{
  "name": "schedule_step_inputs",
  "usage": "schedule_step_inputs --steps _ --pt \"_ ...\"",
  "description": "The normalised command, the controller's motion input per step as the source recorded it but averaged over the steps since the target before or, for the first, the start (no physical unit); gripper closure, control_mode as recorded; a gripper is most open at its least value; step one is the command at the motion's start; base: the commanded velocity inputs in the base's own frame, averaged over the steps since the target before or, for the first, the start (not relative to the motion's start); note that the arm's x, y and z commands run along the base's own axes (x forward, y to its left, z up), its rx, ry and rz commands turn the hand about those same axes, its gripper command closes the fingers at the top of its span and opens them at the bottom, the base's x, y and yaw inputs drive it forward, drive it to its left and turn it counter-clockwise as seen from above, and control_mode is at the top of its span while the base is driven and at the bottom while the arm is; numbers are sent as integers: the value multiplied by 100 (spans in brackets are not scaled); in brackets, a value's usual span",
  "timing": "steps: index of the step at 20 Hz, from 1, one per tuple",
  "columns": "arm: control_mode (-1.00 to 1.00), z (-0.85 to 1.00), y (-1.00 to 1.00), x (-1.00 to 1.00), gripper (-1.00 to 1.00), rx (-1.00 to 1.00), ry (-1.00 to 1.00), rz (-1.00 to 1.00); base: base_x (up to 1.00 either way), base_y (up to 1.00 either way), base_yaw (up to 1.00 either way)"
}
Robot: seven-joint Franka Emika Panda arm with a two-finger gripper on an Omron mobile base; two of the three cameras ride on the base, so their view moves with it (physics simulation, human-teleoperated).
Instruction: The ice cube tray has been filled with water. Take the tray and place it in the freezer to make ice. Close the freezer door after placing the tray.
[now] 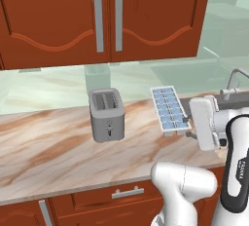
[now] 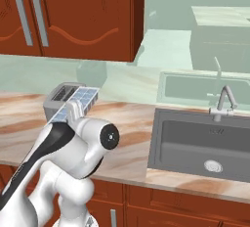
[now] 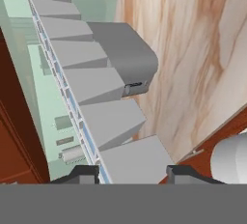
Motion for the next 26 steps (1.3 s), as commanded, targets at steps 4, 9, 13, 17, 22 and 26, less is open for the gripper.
schedule_step_inputs --steps 4,9,13,17,22,26 --pt "100 0 0 3 100 0 0 0 0 0 0" --pt "100 0 0 0 100 0 0 0 -68 0 0" --pt "100 0 0 0 100 0 0 0 -100 -12 0" --pt "100 0 0 0 100 0 0 0 -67 -33 7" --pt "100 0 0 0 100 0 0 0 0 -55 53" --pt "100 0 0 0 100 0 0 0 0 -53 65"
